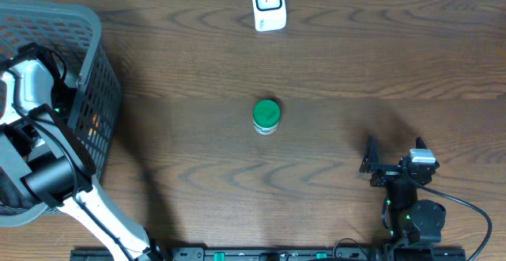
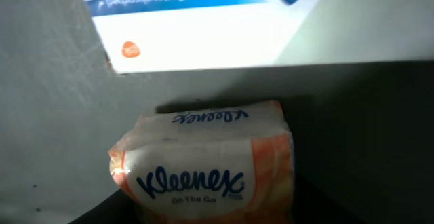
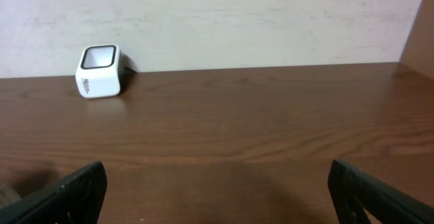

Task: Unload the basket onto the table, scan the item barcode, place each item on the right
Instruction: 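Reach the left gripper into the basket and grasp the Kleenex pack, then carry the Kleenex pack out and place it left of the jar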

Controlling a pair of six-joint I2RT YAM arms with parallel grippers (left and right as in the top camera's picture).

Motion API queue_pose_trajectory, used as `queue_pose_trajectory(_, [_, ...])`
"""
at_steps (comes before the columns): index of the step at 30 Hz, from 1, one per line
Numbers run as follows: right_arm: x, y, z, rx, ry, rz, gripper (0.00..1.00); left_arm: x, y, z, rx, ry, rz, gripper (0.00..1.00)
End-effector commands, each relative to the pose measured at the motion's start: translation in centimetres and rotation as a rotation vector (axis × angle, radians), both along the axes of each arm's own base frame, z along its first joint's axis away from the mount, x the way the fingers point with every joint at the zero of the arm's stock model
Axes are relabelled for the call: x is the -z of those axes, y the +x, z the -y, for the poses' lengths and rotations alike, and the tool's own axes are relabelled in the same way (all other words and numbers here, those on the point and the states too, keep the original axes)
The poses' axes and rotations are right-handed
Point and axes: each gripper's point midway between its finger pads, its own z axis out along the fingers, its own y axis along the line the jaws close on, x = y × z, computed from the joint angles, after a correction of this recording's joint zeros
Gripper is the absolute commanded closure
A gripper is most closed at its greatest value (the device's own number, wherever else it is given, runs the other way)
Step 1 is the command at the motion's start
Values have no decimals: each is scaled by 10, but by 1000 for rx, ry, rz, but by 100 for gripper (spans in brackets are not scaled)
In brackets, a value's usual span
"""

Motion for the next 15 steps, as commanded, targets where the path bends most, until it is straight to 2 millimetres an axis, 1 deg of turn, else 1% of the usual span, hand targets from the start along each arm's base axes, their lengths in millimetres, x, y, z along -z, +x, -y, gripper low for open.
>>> queue_pose_trajectory(1, [0,0,-2,-5,12,1,1,6,-17,-1,18,-8,-63,43])
queue_pose_trajectory(2, [0,0,-2,-5,12,1,1,-4,-15,-3,21,2,-44,43])
queue_pose_trajectory(4, [0,0,-2,-5,12,1,1,-30,-13,-10,15,34,10,43])
queue_pose_trajectory(7, [0,0,-2,-5,12,1,1,-88,-9,-22,38,114,147,43])
queue_pose_trajectory(9, [0,0,-2,-5,12,1,1,-138,-11,-27,33,193,257,42])
queue_pose_trajectory(10, [0,0,-2,-5,12,1,1,-159,-14,-28,27,229,307,42])
queue_pose_trajectory(11, [0,0,-2,-5,12,1,1,-186,-18,-27,22,275,372,42])
queue_pose_trajectory(13, [0,0,-2,-5,12,1,1,-231,-26,-22,20,353,486,42])
queue_pose_trajectory(15, [0,0,-2,-5,12,1,1,-277,-33,-3,41,393,639,42])
